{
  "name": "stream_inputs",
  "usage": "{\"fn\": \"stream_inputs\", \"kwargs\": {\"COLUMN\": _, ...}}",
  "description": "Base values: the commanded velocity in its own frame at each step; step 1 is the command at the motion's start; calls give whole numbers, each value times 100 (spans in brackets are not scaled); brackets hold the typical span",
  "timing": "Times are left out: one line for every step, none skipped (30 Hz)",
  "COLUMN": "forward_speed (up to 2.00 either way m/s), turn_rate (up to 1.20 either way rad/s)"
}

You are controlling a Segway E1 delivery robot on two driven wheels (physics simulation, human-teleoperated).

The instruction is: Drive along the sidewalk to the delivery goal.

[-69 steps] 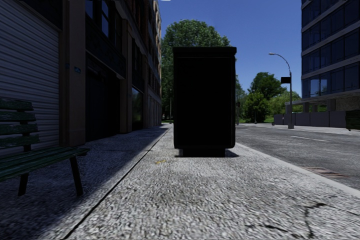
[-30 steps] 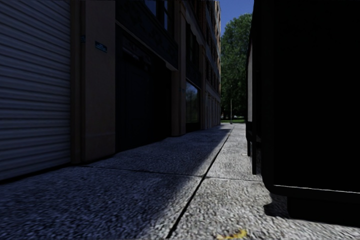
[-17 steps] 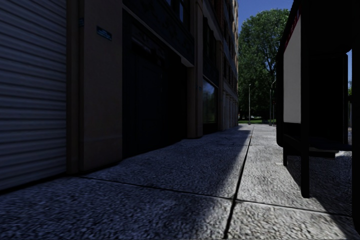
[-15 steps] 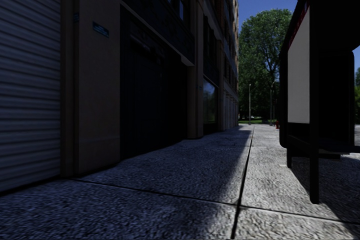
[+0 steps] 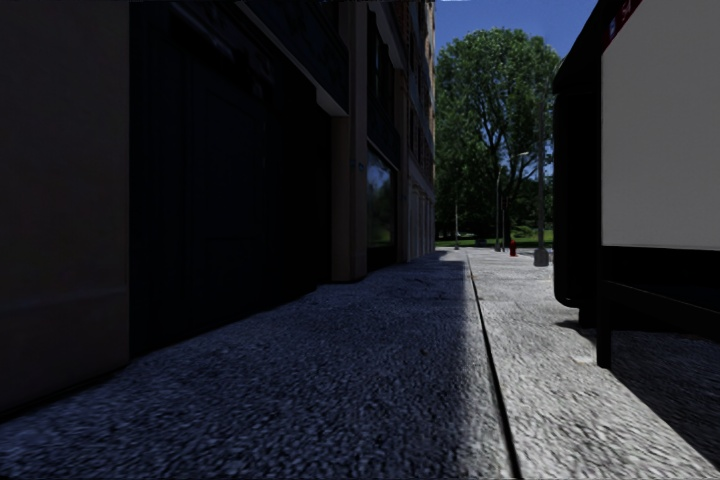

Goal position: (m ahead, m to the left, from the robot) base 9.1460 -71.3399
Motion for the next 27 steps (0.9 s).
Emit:
{"fn": "stream_inputs", "kwargs": {"forward_speed": 200, "turn_rate": -52}}
{"fn": "stream_inputs", "kwargs": {"forward_speed": 200, "turn_rate": -52}}
{"fn": "stream_inputs", "kwargs": {"forward_speed": 200, "turn_rate": -52}}
{"fn": "stream_inputs", "kwargs": {"forward_speed": 200, "turn_rate": -52}}
{"fn": "stream_inputs", "kwargs": {"forward_speed": 200, "turn_rate": -52}}
{"fn": "stream_inputs", "kwargs": {"forward_speed": 200, "turn_rate": -52}}
{"fn": "stream_inputs", "kwargs": {"forward_speed": 200, "turn_rate": -28}}
{"fn": "stream_inputs", "kwargs": {"forward_speed": 200, "turn_rate": -6}}
{"fn": "stream_inputs", "kwargs": {"forward_speed": 200, "turn_rate": -6}}
{"fn": "stream_inputs", "kwargs": {"forward_speed": 200, "turn_rate": 0}}
{"fn": "stream_inputs", "kwargs": {"forward_speed": 200, "turn_rate": 0}}
{"fn": "stream_inputs", "kwargs": {"forward_speed": 200, "turn_rate": 0}}
{"fn": "stream_inputs", "kwargs": {"forward_speed": 200, "turn_rate": 0}}
{"fn": "stream_inputs", "kwargs": {"forward_speed": 200, "turn_rate": 0}}
{"fn": "stream_inputs", "kwargs": {"forward_speed": 200, "turn_rate": 0}}
{"fn": "stream_inputs", "kwargs": {"forward_speed": 199, "turn_rate": 0}}
{"fn": "stream_inputs", "kwargs": {"forward_speed": 199, "turn_rate": 0}}
{"fn": "stream_inputs", "kwargs": {"forward_speed": 197, "turn_rate": 0}}
{"fn": "stream_inputs", "kwargs": {"forward_speed": 197, "turn_rate": 0}}
{"fn": "stream_inputs", "kwargs": {"forward_speed": 197, "turn_rate": 0}}
{"fn": "stream_inputs", "kwargs": {"forward_speed": 197, "turn_rate": 0}}
{"fn": "stream_inputs", "kwargs": {"forward_speed": 197, "turn_rate": 0}}
{"fn": "stream_inputs", "kwargs": {"forward_speed": 197, "turn_rate": -12}}
{"fn": "stream_inputs", "kwargs": {"forward_speed": 197, "turn_rate": -24}}
{"fn": "stream_inputs", "kwargs": {"forward_speed": 197, "turn_rate": -24}}
{"fn": "stream_inputs", "kwargs": {"forward_speed": 197, "turn_rate": -27}}
{"fn": "stream_inputs", "kwargs": {"forward_speed": 197, "turn_rate": -28}}
